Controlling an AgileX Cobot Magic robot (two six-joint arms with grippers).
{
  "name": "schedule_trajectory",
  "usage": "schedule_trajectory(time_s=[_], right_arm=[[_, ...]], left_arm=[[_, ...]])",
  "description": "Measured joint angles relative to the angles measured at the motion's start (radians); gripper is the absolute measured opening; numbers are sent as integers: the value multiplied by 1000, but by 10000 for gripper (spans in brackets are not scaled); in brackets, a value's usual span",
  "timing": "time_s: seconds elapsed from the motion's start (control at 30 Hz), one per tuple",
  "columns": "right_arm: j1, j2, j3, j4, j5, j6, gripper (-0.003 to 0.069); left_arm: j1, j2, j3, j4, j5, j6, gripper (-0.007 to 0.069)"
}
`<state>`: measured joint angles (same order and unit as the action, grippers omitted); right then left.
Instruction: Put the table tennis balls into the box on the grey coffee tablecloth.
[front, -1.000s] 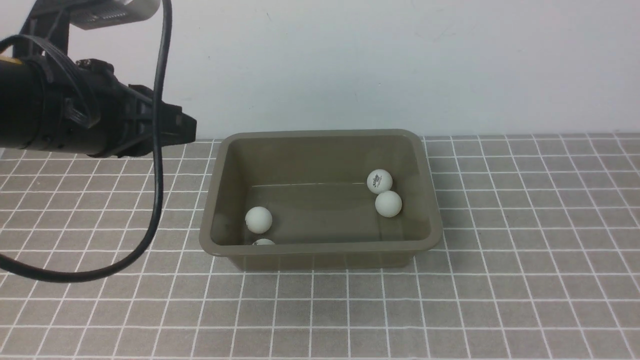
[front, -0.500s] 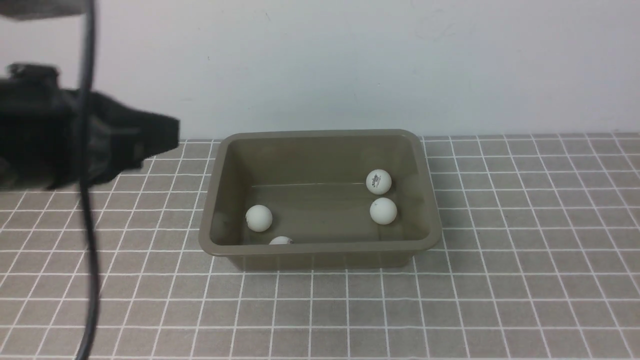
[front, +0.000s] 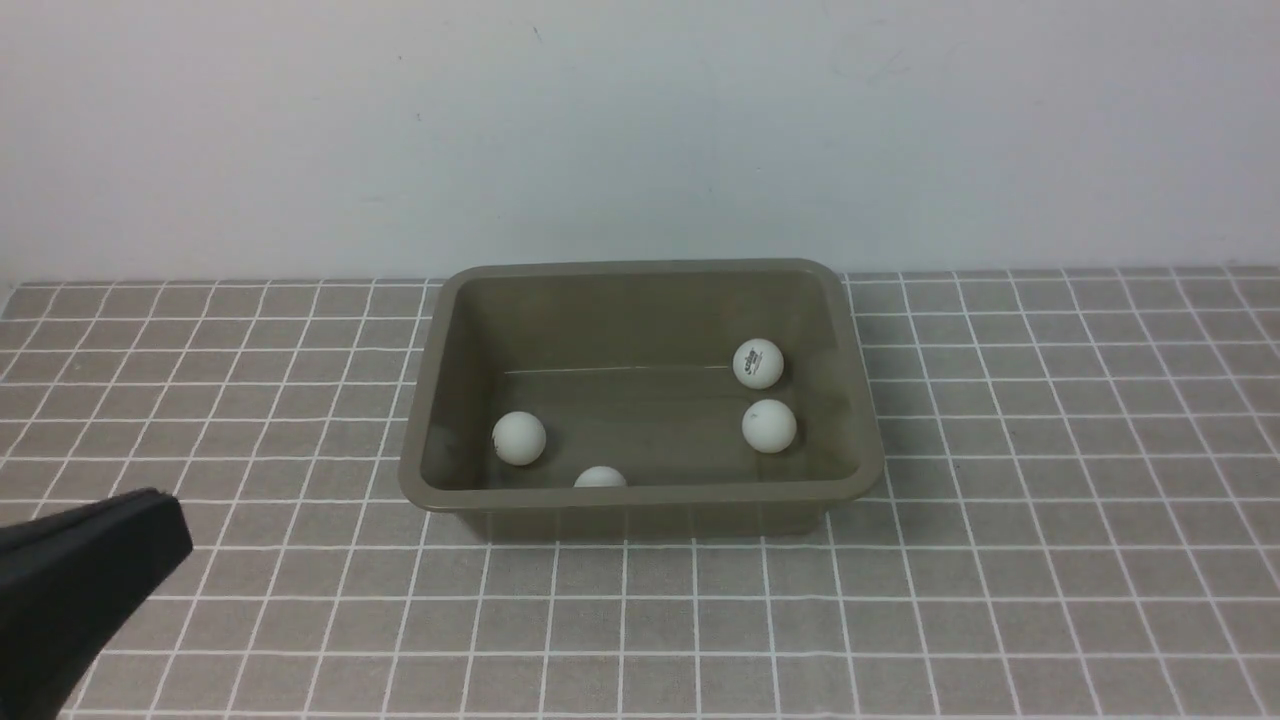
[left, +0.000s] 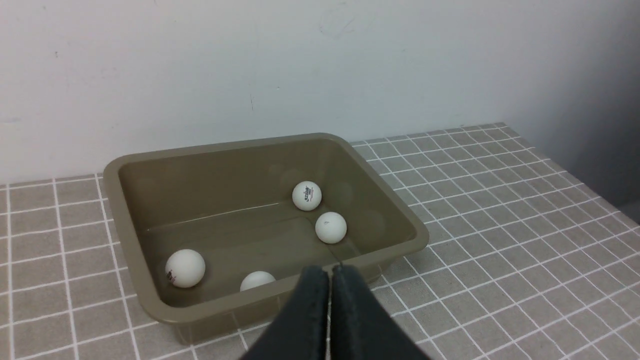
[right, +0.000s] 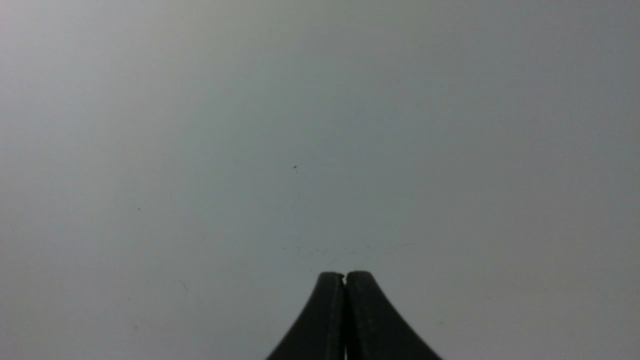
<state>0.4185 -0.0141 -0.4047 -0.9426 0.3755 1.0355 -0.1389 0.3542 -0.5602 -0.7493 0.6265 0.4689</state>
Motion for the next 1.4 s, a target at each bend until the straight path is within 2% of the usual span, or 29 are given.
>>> schedule_trajectory(time_s=[0.27, 0.37, 0.43, 0.5, 0.53, 0.6, 0.77, 0.83, 1.0, 1.4], right_arm=[[0, 0, 0, 0, 0, 0, -13], [0, 0, 0, 0, -1, 0, -13], [0, 0, 0, 0, -1, 0, -13], [0, 0, 0, 0, -1, 0, -13], [0, 0, 0, 0, -1, 0, -13], [0, 0, 0, 0, -1, 0, -13], [0, 0, 0, 0, -1, 0, -13], [0, 0, 0, 0, -1, 0, -13], [0, 0, 1, 0, -2, 0, -13], [0, 0, 1, 0, -2, 0, -13]], left_arm=[[0, -48, 9, 4, 55, 23, -5], [0, -48, 15, 37, 41, 67, -5], [0, -58, 46, 107, -11, 77, -5], [0, -85, 105, 211, -76, 32, -5], [0, -88, 112, 223, -76, 25, -5], [4, -148, 245, 391, -182, -91, -5], [45, -297, 496, 608, -301, -299, -5], [72, -343, 567, 632, -297, -342, -5], [109, -365, 585, 664, -243, -374, -5], [109, -365, 585, 667, -243, -382, -5]])
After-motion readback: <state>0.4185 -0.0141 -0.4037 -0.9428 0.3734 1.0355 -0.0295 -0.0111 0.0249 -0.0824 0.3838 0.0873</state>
